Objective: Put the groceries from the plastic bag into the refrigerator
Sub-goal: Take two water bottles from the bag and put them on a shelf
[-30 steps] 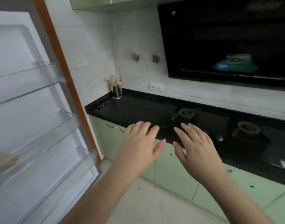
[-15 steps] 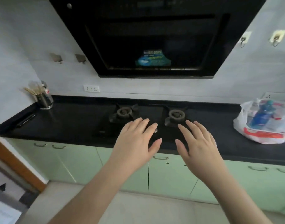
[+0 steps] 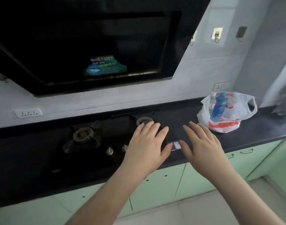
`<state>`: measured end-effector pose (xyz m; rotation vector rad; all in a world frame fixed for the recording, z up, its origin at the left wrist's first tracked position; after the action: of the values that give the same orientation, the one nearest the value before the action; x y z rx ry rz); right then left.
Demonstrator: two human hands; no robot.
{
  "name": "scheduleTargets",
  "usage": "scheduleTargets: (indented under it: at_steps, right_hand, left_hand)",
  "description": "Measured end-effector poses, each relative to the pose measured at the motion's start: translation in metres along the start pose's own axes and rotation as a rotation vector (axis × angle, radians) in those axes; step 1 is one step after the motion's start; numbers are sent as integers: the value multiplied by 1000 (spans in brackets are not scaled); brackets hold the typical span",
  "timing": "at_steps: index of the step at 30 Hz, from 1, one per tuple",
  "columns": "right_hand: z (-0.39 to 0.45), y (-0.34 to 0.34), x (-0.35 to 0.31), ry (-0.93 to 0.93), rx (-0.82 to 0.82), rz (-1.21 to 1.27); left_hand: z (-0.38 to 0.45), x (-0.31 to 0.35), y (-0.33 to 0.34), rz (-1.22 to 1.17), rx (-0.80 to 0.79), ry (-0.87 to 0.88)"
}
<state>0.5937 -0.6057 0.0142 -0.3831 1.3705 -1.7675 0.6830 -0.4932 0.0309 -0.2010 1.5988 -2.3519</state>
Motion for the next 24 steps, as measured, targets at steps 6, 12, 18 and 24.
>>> scheduleTargets:
  at_steps: [6,12,18,24]
  right_hand:
    - [24,1,49,172,4,-54]
    - [38,-5,103,279,-2,-109]
    - [63,-13,169,327,34,-83]
    - [93,-7,253,350,-21,-54]
  left_hand:
    - [65,7,29,-75,-1,140]
    - [127,53,54,-168,16,256]
    - [188,100,78,-166,57,327]
    - [257,149,125,-183,-18,322]
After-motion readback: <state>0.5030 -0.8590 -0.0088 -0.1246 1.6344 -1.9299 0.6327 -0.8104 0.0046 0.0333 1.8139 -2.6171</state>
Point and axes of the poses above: each hand's wrist, its own z-axis towards the middle knuckle, its own y-axis out of the palm, x = y × z, the point moved 10 cm from there along z, towards the middle knuckle, and after that the axes turned 9 degrees about y, right-handed, at the moved point
